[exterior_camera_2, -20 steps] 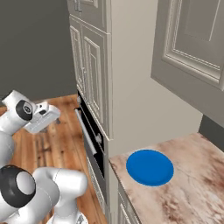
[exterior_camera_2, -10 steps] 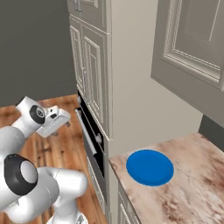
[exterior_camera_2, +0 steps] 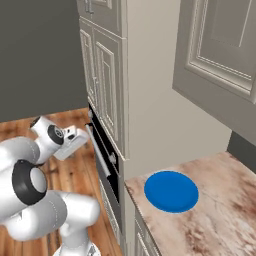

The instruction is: Take the baked cake out of the oven and place it on the plate for cooling. Then close the oven door.

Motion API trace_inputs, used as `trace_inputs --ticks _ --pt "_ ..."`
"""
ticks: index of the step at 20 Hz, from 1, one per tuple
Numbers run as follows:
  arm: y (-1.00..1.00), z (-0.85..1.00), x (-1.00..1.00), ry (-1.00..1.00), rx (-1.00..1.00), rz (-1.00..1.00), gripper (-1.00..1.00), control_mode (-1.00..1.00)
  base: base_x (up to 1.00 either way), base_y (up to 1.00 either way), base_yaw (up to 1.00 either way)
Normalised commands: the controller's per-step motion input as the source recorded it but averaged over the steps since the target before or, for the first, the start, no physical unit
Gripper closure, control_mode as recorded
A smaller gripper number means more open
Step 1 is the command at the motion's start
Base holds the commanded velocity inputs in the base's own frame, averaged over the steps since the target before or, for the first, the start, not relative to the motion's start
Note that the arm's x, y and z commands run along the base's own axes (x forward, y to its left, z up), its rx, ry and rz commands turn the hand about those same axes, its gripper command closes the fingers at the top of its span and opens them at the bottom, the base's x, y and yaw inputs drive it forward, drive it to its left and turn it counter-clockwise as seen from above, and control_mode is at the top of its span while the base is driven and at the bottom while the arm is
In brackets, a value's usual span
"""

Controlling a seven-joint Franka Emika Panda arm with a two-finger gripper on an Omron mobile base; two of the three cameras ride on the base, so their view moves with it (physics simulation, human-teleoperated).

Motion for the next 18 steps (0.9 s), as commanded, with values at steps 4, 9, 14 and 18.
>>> trace_inputs --ticks 4,9,14,18 --pt "-0.13 -0.33 0.11 0.0 -0.01 0.0 -1.0 -1.0 0.0 0.0 0.0" --pt "-0.07 -0.39 0.11 0.0 -0.03 0.0 -1.0 -1.0 0.0 0.0 0.0" --pt "-0.07 -0.38 0.2 0.0 -0.04 0.0 -1.0 -1.0 0.0 0.0 0.0" --pt "-0.13 -0.29 0.23 0.0 -0.04 0.0 -1.0 -1.0 0.0 0.0 0.0"
